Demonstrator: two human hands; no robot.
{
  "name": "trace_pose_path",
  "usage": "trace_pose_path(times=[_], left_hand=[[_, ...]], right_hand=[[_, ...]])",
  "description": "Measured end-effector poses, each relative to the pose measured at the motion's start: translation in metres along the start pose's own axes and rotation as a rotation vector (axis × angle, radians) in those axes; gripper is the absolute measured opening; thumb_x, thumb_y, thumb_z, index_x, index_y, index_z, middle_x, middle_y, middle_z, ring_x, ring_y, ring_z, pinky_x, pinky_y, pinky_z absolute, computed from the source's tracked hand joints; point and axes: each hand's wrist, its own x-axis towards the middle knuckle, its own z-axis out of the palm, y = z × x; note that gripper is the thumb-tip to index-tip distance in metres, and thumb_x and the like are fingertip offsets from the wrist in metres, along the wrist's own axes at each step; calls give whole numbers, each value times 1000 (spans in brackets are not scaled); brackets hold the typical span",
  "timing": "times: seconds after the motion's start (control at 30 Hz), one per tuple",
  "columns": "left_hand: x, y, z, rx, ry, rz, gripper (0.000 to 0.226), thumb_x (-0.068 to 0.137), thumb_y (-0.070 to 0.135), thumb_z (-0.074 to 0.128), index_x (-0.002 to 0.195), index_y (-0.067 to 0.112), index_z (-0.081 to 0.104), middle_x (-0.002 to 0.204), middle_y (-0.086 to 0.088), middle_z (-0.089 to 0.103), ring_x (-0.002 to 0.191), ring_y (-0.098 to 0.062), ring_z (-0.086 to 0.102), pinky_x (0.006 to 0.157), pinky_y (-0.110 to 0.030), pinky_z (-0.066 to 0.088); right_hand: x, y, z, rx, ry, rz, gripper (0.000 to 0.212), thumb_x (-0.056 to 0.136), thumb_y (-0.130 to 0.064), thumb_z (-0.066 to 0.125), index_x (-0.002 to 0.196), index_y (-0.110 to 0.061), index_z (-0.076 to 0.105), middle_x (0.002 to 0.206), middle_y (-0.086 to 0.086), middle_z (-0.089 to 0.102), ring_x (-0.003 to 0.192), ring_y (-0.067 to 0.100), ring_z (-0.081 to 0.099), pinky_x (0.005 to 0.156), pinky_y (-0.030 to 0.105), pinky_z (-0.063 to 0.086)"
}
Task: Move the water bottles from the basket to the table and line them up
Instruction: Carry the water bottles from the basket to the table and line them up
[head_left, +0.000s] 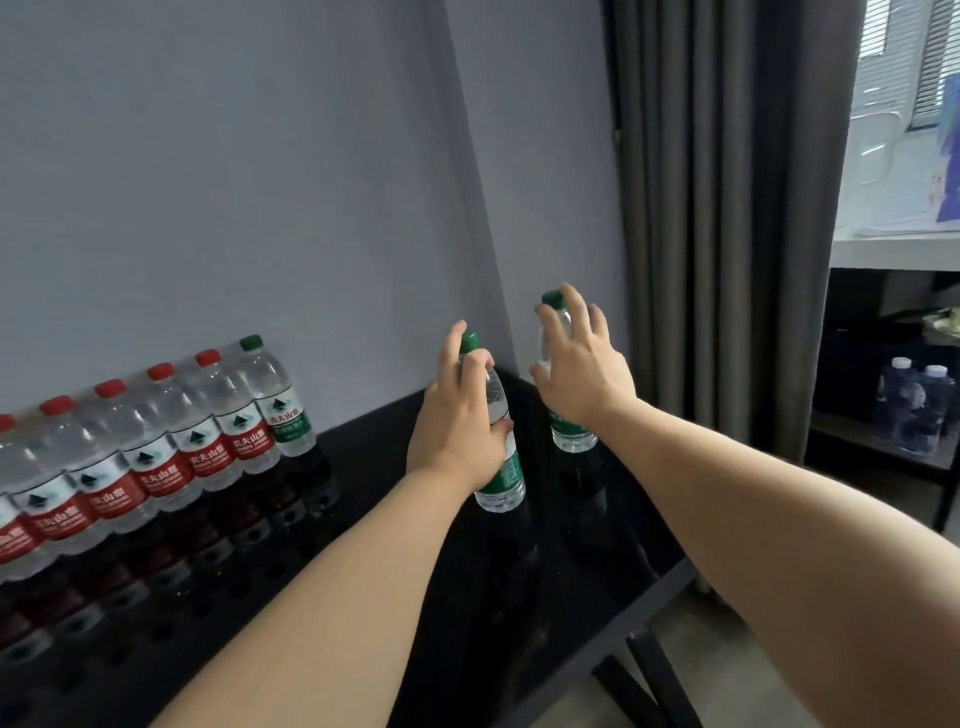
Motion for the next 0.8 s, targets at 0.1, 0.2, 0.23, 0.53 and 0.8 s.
trace_pose_path(times=[0.1,0.2,0.23,0.53,0.8], left_hand=[[-4,-14,-7,14,11,-5,64,82,20,83,120,24,33,167,6,-1,113,-35,59,83,-45,58],[-9,-28,-15,36,19,-20,63,82,20,84,118,24,33,167,5,0,111,-35,60,82,-45,58],[-10,-32,-18,46,20,-27,62,82,20,84,119,23,34,167,5,0,111,-35,59,82,-45,58],[-33,-67,-46,135,26,-100,61,79,21,86,117,20,37,168,2,-1,103,-35,60,84,-47,56],[-67,-97,-86,244,43,-160,63,79,21,86,122,17,40,168,-4,0,108,-31,61,79,-40,58]], right_hand=[[2,-7,5,-23,-16,16,80,90,-23,72,153,-30,22,168,-5,-11,142,44,28,74,52,59],[6,-12,10,-46,4,48,84,83,-6,76,146,-31,27,167,-5,-10,116,40,44,64,46,54],[6,-15,11,-54,9,53,84,80,-2,76,144,-30,29,167,-4,-8,112,40,44,61,44,51],[-23,-84,14,49,34,-59,62,84,-10,76,134,-24,40,165,-3,2,110,40,47,64,47,55],[-62,-167,16,159,8,-212,54,88,-23,76,129,-26,42,166,-2,4,112,38,51,64,44,57]])
